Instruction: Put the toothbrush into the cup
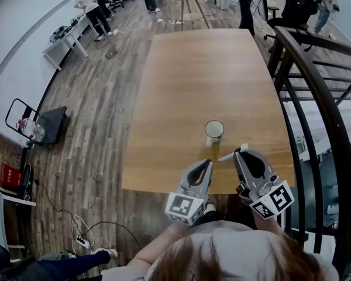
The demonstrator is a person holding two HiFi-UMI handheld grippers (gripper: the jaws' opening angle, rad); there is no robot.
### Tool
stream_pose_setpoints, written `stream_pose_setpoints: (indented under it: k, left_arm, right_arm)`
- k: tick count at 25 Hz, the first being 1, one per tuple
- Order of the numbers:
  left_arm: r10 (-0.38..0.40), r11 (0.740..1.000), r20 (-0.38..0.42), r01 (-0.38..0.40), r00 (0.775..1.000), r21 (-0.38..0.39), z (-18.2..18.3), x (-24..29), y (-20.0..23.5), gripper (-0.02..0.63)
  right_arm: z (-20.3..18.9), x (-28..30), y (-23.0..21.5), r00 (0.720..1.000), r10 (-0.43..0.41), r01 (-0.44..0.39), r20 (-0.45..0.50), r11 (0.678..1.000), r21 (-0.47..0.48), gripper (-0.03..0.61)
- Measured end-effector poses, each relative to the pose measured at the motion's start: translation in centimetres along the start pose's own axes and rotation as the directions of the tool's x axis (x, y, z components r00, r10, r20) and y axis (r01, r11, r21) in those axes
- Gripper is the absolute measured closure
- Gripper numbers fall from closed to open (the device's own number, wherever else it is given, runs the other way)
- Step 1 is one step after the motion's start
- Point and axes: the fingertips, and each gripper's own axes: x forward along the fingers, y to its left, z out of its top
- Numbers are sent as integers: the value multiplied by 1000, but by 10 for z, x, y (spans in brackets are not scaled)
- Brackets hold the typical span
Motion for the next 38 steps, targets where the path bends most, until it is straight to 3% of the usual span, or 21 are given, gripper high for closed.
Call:
stream_pose_setpoints:
  k: [7,11,19,26,38]
  left_arm:
    - [13,1000,1,-13,1000,-27,-3,7,8,612]
    - [78,996,7,-77,997,-36,2,6,21,612]
    - [192,979,-31,-194,981,-62,-13,-24,49,612]
    - [273,958,-77,-278,959,-74,-27,-46,61,612]
    - [294,952,-83,-300,952,-70,-27,-50,65,612]
  right_arm:
    - [-5,12,-22,1000,-16,16,-10,999,30,565]
    - [-7,32,-53,1000,-17,17,9,999,43,569]
    - [-94,88,-93,993,-20,11,-113,997,-76,574]
    - [-155,97,-110,979,-52,56,-195,998,13,574]
    - [-175,88,-121,981,-99,124,-166,981,151,574]
